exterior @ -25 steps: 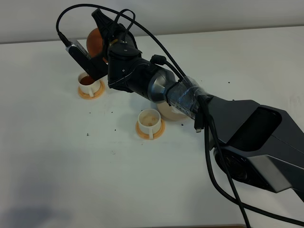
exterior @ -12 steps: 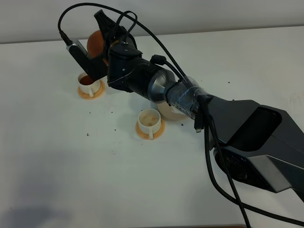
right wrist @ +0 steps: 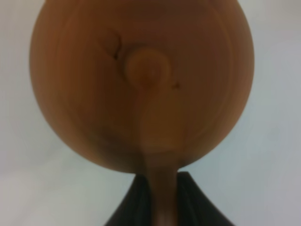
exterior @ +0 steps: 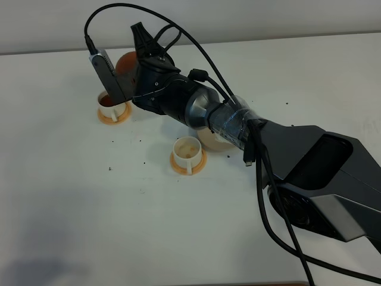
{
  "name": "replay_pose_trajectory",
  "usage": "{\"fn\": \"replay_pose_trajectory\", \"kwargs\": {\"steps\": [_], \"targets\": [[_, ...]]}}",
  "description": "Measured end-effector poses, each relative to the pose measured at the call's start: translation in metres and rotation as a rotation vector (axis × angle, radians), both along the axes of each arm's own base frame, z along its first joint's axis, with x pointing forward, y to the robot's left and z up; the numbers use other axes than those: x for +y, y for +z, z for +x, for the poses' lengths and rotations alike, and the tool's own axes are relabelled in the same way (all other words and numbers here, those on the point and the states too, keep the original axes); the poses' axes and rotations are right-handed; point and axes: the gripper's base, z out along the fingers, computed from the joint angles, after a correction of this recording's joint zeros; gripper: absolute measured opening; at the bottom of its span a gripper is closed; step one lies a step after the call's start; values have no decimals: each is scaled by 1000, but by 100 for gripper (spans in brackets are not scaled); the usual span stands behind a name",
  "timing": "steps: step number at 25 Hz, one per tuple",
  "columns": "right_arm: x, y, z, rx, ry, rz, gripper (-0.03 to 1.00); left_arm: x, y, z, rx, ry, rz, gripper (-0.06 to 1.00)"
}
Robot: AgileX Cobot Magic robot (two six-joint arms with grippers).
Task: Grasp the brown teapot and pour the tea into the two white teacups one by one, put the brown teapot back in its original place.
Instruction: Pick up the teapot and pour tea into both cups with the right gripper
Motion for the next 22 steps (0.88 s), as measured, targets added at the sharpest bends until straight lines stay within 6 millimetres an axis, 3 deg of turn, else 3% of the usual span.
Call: {"fn": "replay_pose_trajectory", "kwargs": {"steps": [6,14,22], "targets": [[-8,-2,-4,101,-113,11,9,0,0,0,0,0,0,27],[-22,30,-11,302,-242,141,9,0,0,0,0,0,0,27],[-36,21,-15,605,-380,206,9,0,0,0,0,0,0,27]]}}
